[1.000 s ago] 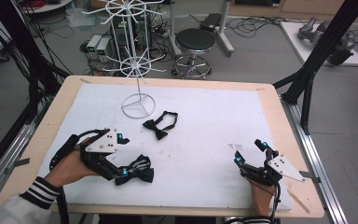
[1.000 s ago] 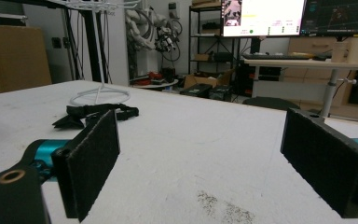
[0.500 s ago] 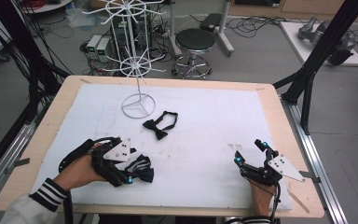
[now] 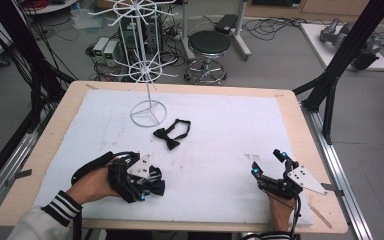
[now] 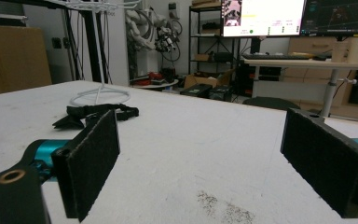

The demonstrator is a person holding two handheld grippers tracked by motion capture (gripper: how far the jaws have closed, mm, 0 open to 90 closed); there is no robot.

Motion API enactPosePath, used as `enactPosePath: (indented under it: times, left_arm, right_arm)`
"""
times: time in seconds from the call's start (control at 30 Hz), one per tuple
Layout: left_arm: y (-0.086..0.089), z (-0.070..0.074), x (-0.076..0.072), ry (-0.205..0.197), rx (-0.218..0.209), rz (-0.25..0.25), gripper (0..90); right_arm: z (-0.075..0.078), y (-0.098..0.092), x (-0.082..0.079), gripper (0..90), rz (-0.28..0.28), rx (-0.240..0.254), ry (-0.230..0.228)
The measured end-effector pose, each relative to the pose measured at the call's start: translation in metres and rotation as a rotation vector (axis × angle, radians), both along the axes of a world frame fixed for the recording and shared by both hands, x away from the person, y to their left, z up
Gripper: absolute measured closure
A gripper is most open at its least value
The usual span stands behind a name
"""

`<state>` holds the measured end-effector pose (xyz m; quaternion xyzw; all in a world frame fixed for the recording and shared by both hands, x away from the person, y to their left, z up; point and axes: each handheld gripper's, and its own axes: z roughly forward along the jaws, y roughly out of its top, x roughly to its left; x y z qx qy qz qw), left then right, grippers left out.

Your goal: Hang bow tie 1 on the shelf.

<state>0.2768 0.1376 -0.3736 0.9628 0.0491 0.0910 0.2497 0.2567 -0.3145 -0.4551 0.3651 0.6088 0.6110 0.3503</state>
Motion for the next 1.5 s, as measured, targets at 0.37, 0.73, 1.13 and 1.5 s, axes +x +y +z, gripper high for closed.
enactPosePath:
  times: [0.37, 0.73, 1.13, 1.5]
  left_arm:
    - [-0.005, -0.011, 0.005, 0.033, 0.078, -0.009, 33.9]
    - [-0.007, -0.019, 0.009, 0.048, 0.151, 0.003, 39.9]
    - [-0.008, -0.023, 0.013, 0.062, 0.175, 0.008, 44.9]
    - [-0.011, -0.028, 0.016, 0.084, 0.205, 0.016, 50.3]
  right_arm:
    - [0.0, 0.0, 0.0, 11.1, 0.0, 0.0, 0.0]
    - [0.0, 0.0, 0.0, 11.1, 0.0, 0.0, 0.0]
    - [0.0, 0.0, 0.0, 11.1, 0.002, 0.0, 0.004]
    - [0.0, 0.0, 0.0, 11.1, 0.002, 0.0, 0.003]
